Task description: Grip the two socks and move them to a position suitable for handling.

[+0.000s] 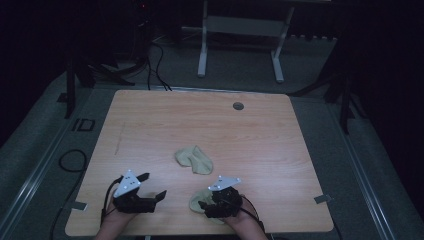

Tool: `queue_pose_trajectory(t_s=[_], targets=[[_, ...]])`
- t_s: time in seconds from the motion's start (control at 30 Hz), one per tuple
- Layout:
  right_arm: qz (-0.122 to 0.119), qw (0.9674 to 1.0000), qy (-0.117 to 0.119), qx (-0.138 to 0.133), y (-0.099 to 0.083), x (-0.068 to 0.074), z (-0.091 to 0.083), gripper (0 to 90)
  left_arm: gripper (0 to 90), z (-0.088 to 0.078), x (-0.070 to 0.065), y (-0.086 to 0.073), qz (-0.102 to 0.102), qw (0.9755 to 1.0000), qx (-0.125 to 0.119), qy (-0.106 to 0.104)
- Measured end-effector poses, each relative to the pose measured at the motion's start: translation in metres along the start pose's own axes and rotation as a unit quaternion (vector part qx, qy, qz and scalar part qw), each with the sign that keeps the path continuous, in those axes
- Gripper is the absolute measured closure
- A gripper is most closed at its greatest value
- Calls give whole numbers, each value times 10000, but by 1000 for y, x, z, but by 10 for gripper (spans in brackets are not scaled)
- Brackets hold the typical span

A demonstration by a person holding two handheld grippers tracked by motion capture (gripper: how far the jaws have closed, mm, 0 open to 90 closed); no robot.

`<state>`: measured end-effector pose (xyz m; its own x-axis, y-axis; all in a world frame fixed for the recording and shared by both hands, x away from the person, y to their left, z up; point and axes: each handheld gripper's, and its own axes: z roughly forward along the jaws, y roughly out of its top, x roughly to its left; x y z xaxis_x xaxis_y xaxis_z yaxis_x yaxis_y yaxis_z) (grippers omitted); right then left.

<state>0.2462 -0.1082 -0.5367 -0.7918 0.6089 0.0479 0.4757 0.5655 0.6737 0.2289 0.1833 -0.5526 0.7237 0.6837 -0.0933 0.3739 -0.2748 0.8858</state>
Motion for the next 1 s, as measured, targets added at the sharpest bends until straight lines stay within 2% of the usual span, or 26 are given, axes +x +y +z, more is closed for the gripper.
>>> queue_pose_trajectory(t_s=[0.03, 0.07, 0.1, 0.13, 0.17, 0.2, 0.23, 0.3, 0.4, 0.5, 0.57, 0.7, 0.73, 0.77, 0.8, 1.0], targets=[[-28, 10000, 8, 9, 1, 1, -2, 454, 261, 4, -5, 3, 59, 9998, 17, -173], [-45, 10000, -24, 34, 1, 1, -3, 494, 351, 9, -11, 5, 133, 9991, 6, -398], [-45, 10000, -24, 34, 1, 1, -3, 494, 437, 9, -11, 5, 133, 9991, 6, -398], [-25, 10000, -7, 67, 1, 2, -4, 559, 437, 17, -21, 10, 275, 9978, 90, -594], [9, 9999, 24, 102, 1, 3, -4, 597, 570, 21, -24, 12, 289, 9967, 122, -752], [-4, 9999, 11, 113, 1, 4, -4, 614, 600, 27, -28, 13, 275, 9955, 186, -889], [-40, 9999, 31, 143, 0, 5, -4, 624, 677, 32, -32, 15, 331, 9943, 254, -984], [-51, 9998, 31, 184, -1, 6, -2, 626, 789, 43, -39, 16, 530, 9919, 490, -1045], [-80, 9996, 28, 257, -4, 6, 2, 596, 889, 59, -46, 17, 723, 9884, 814, -1055], [-92, 9994, -16, 333, -7, 6, 5, 556, 892, 71, -50, 14, 973, 9836, 1210, -914], [-145, 9992, -45, 367, -8, 7, 6, 567, 893, 77, -51, 12, 1017, 9814, 1377, -873], [-274, 9982, -34, 530, -11, 8, 11, 682, 893, 78, -49, 12, 939, 9817, 1402, -888], [-346, 9979, -50, 553, -12, 8, 12, 734, 893, 78, -49, 12, 928, 9819, 1391, -891], [-346, 9979, -50, 553, -12, 8, 12, 734, 893, 78, -49, 12, 928, 9819, 1391, -891], [-339, 9978, -38, 569, -11, 7, 10, 812, 894, 78, -50, 12, 980, 9815, 1392, -871], [-289, 9986, -94, 429, -11, 2, -3, 826, 894, 78, -48, 11, 930, 9820, 1361, -920]])
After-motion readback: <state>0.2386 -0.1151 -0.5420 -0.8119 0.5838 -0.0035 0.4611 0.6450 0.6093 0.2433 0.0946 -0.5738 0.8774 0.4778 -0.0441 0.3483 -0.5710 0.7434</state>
